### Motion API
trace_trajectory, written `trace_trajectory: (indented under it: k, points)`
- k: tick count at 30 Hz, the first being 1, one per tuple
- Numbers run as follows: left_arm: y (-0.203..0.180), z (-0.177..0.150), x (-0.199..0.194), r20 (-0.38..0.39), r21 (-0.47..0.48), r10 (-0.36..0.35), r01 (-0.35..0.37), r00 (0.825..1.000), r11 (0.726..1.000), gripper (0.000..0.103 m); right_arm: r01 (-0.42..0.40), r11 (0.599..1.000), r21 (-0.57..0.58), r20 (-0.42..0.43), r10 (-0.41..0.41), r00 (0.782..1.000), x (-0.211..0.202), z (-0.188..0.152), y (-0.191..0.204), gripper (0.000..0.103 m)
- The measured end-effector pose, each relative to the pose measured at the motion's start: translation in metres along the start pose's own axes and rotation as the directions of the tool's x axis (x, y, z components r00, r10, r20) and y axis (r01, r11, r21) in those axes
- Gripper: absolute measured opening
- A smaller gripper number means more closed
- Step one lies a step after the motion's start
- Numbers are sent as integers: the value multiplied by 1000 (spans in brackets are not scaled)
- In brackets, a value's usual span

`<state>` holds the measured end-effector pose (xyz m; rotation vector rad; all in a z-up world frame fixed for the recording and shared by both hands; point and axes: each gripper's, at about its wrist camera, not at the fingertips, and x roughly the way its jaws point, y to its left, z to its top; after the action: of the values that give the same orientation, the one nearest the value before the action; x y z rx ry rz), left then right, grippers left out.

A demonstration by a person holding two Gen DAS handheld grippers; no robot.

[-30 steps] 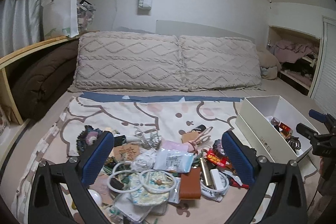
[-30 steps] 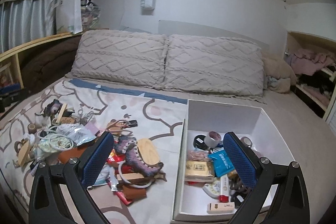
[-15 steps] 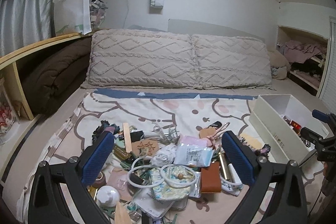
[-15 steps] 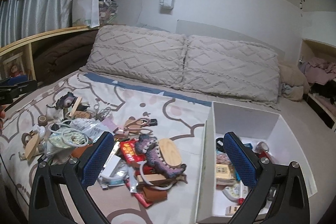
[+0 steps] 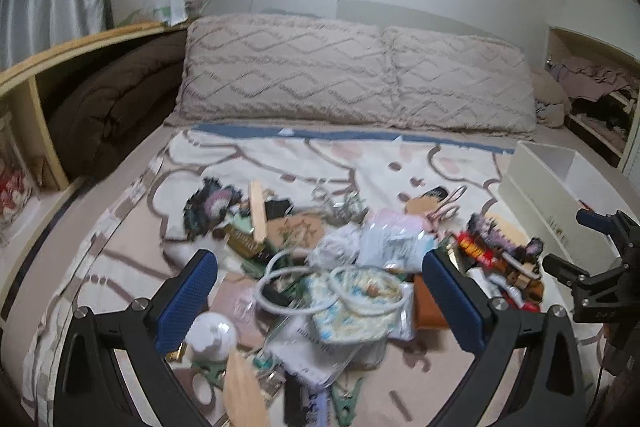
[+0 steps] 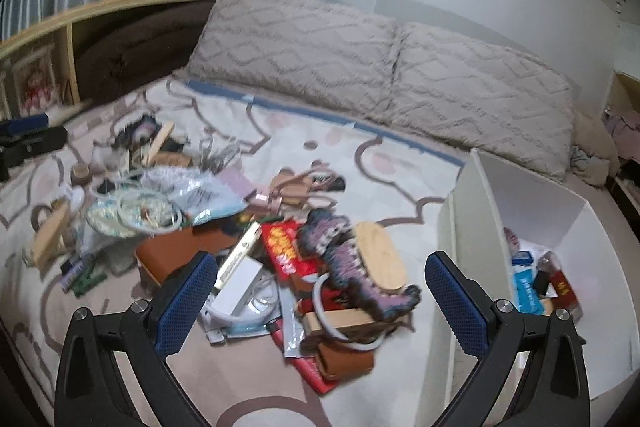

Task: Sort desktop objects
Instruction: 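Move both tools over the pile of items, scanning for the next objects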

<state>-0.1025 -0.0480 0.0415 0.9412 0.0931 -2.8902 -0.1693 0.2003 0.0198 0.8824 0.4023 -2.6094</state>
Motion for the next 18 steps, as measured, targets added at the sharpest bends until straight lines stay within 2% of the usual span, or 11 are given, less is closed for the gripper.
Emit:
trace_trajectory:
  k: [7, 15, 18]
  points:
    - [36, -23, 4, -49, -76, 55, -59, 997, 995, 103, 15, 997, -75, -67, -20, 998, 32, -9, 31, 103]
    - [64, -52, 8, -113, -134, 102, -117, 988, 984, 103, 84, 987, -138, -104, -99, 990, 57, -20, 47, 103]
    - [63, -59, 11, -131, -130, 95, -112, 987, 985, 103, 134, 980, -149, -91, -149, 985, 61, -22, 48, 103]
